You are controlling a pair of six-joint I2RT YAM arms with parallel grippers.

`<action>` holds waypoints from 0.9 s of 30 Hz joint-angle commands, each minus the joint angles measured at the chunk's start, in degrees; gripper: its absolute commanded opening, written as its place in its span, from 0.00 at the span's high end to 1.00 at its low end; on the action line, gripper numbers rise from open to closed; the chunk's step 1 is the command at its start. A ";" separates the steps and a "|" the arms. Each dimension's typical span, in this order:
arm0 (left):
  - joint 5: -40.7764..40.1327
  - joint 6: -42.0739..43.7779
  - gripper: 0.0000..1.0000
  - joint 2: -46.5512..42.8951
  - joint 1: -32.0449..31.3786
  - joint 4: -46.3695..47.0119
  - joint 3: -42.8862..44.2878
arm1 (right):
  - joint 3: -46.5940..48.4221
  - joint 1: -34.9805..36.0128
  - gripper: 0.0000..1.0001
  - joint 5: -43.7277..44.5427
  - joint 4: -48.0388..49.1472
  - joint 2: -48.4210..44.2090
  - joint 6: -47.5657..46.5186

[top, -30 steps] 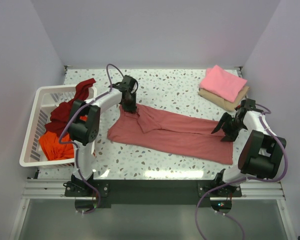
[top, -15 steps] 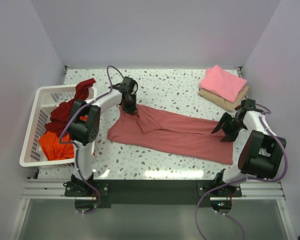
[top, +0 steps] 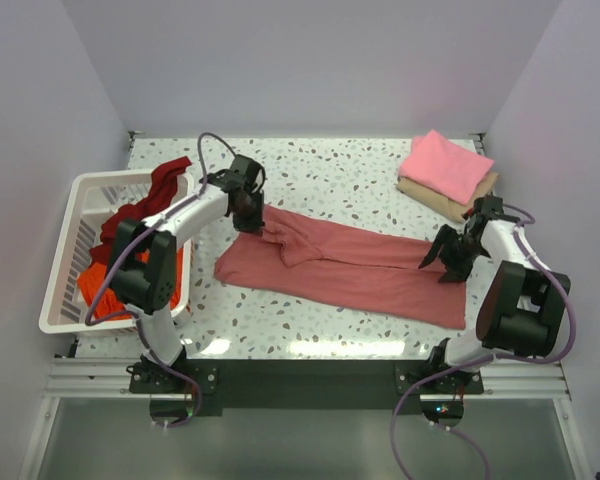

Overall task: Fold and stack the t-shirts
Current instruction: Fold the tshirt

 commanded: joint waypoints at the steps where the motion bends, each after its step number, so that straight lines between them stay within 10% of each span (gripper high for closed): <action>1: 2.03 1.63 1.00 -5.39 -0.17 -3.50 -3.53 | 3.13 4.56 0.36 3.08 -2.45 -1.40 -1.45; 17: -12.81 0.50 0.98 -12.78 -0.09 -9.57 -9.87 | 4.10 13.62 0.35 4.76 -2.19 -1.40 0.83; 22: -21.25 -1.09 0.44 -13.75 -3.23 -8.96 -5.22 | 3.58 14.77 0.35 4.94 -2.19 -1.31 0.83; 27: -19.80 -1.09 0.41 -11.56 -12.46 -6.43 0.23 | 2.52 15.21 0.35 4.68 -1.93 -1.49 0.92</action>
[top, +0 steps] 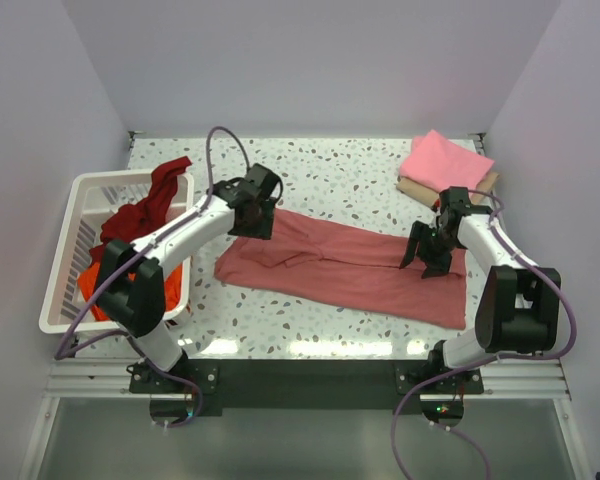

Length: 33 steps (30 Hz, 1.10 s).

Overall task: Fold and stack the t-shirts
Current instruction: Fold the tshirt

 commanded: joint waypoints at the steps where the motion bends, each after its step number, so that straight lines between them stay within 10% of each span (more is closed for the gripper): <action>1: 1.08 -0.98 0.42 -0.39 -6.57 3.79 4.37 | -0.23 0.32 0.35 0.37 -0.03 -1.25 0.72; 9: 7.59 -2.21 0.68 8.40 -14.05 7.49 4.90 | -0.68 0.41 0.36 -1.91 0.41 -1.34 1.25; 33: 3.38 -3.00 0.73 14.12 -14.32 11.89 1.47 | -1.38 0.41 0.36 -3.32 1.03 -1.16 1.87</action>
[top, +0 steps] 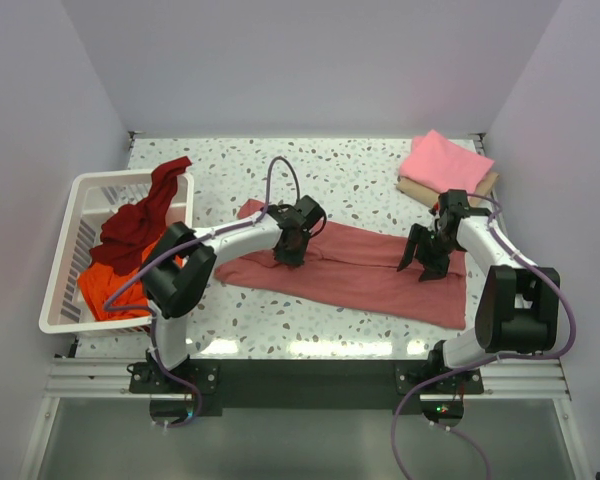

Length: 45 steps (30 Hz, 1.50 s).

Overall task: Fold and stack the t-shirts
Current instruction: Fold the tshirt

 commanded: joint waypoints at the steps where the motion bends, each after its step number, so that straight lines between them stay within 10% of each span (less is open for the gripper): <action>1: -3.00 -1.48 0.73 0.13 0.13 3.17 -0.26 | -0.02 0.30 0.36 -1.68 0.63 -1.16 0.53; 21: -7.75 -1.30 0.68 2.07 0.13 4.22 -1.05 | -0.99 0.30 0.36 -2.91 0.81 -0.37 0.27; 35: -7.49 -0.60 1.00 0.57 0.13 0.27 2.02 | -0.73 0.30 0.36 -2.91 0.64 -0.19 0.36; 45: 0.59 -0.95 1.00 -3.64 0.13 -5.88 1.41 | -0.90 0.30 0.36 -2.83 0.72 0.07 0.27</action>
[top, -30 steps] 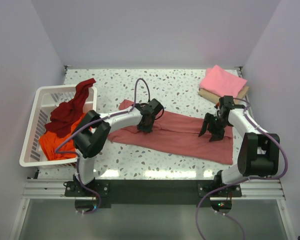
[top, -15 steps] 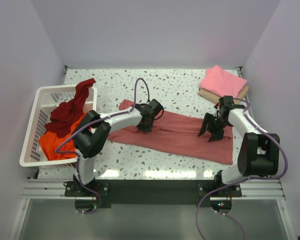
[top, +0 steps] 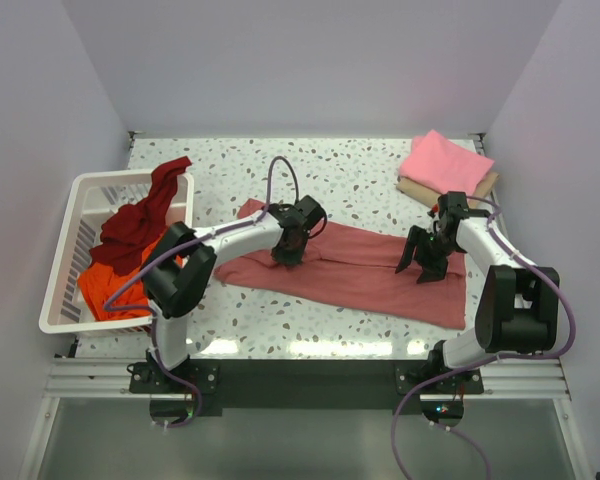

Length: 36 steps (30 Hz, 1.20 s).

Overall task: Fold and stack the t-shirts
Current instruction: Fold the tshirt

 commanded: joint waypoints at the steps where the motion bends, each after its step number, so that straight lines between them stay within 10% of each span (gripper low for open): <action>1: 3.52 -0.62 1.00 -4.80 0.04 -3.98 -0.12 | -0.05 0.28 0.36 -1.19 0.64 0.05 0.29; 20: 13.72 -3.08 1.00 -8.76 -2.59 -7.42 -5.66 | -1.46 0.28 0.36 -1.45 0.90 0.05 -0.32; 28: 12.33 -5.45 0.50 -12.53 -3.04 -5.83 -5.13 | -1.37 0.28 0.36 -1.63 1.16 0.31 -0.41; 36: 3.00 -12.83 0.52 -22.02 5.90 -1.98 -13.73 | -1.37 0.28 0.35 -1.63 1.08 0.23 -0.41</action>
